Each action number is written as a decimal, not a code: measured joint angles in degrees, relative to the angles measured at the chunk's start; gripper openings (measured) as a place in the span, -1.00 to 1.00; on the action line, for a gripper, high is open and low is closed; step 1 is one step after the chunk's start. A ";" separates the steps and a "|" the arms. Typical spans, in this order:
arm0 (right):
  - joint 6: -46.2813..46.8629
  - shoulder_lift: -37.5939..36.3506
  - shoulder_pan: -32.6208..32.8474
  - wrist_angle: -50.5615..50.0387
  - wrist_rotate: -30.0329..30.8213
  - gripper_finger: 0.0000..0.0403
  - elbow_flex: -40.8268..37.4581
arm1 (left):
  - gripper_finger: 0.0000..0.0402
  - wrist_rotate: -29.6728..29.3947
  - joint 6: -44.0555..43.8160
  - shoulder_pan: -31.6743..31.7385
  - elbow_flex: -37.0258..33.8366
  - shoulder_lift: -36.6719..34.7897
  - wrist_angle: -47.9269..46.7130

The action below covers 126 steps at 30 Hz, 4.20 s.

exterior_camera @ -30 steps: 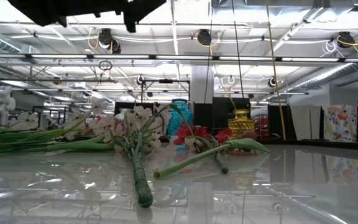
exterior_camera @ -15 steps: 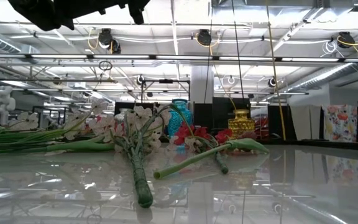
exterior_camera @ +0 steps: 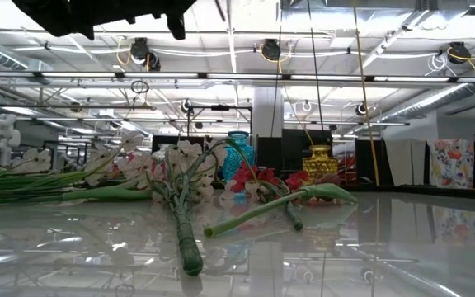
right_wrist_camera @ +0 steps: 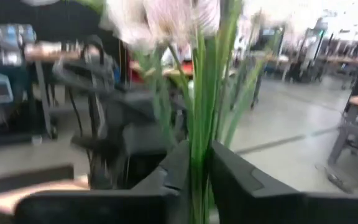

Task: Sort flowers into vase by color
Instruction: Put the right white flowers into the transparent vase

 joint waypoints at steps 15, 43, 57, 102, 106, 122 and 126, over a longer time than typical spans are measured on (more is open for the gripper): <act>25.27 -11.64 1.37 -63.54 5.53 -0.03 0.01 | -0.90 -0.32 1.84 6.70 0.90 -12.43 -22.32; -2.80 -11.54 -9.83 5.80 -18.58 -0.35 -25.65 | -0.89 -4.98 1.30 8.76 6.54 -14.09 -51.04; -1.49 -10.84 -10.60 10.88 -27.44 -0.09 -26.15 | -0.89 -6.10 6.30 6.87 6.54 -14.09 -49.03; 1.47 -5.27 -15.47 30.04 -33.53 -0.24 -26.08 | -0.89 -5.99 11.58 5.12 6.58 -10.53 -40.56; 1.80 -5.34 -15.62 30.10 -33.62 -0.71 -26.08 | -0.84 -8.15 11.43 5.12 6.58 -10.51 -40.71; 8.77 -7.50 -21.21 24.79 -37.54 -0.98 -23.34 | 0.26 -14.02 1.03 5.10 6.51 -18.19 -39.52; 10.36 -7.05 -22.09 19.48 -38.82 -0.98 -20.33 | 0.46 -21.05 1.24 5.15 7.96 -22.17 -37.96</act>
